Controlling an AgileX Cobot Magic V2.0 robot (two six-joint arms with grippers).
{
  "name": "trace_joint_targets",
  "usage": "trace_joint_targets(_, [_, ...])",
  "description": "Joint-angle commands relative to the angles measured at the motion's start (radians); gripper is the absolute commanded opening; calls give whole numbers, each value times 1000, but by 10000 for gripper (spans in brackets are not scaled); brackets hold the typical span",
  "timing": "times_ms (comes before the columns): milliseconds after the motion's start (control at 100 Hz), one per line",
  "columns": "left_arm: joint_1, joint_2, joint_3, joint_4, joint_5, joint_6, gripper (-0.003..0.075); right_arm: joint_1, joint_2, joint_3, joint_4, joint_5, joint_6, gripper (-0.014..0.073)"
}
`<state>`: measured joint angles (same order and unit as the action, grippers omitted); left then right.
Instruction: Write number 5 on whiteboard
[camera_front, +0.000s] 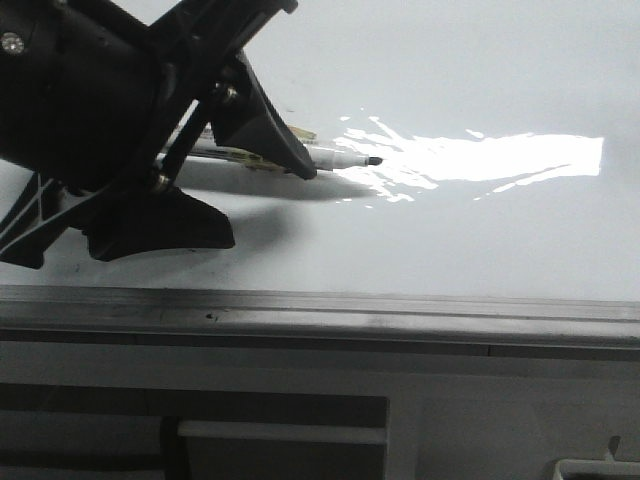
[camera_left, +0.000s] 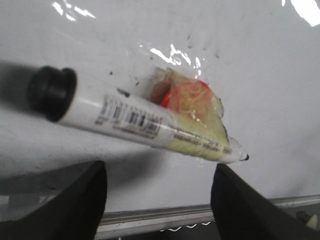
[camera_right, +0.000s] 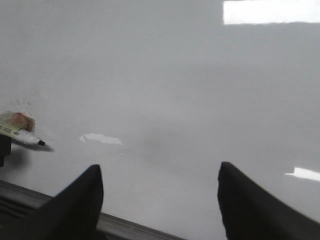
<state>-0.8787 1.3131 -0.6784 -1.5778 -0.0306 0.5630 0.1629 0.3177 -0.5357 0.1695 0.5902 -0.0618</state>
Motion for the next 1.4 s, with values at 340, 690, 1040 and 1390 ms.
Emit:
trace_joint_targets(340, [3,-17,-66,-4,31,6,321,-5,20,-36,-4,-62,-11,440])
trace_joint_targets(690, [3,-15,-116,-41,31,5,442,-5,20,-36,-4,-61,-11,439])
trace_joint_targets(1040, [35,-11,-116,-62,-9,5,442,-5,20,-36,-4,-61,-11,439])
trace_joint_targets(1390, [55,86,-116,-62,100,5,442,-5,20,-36,-4,-57,-11,439])
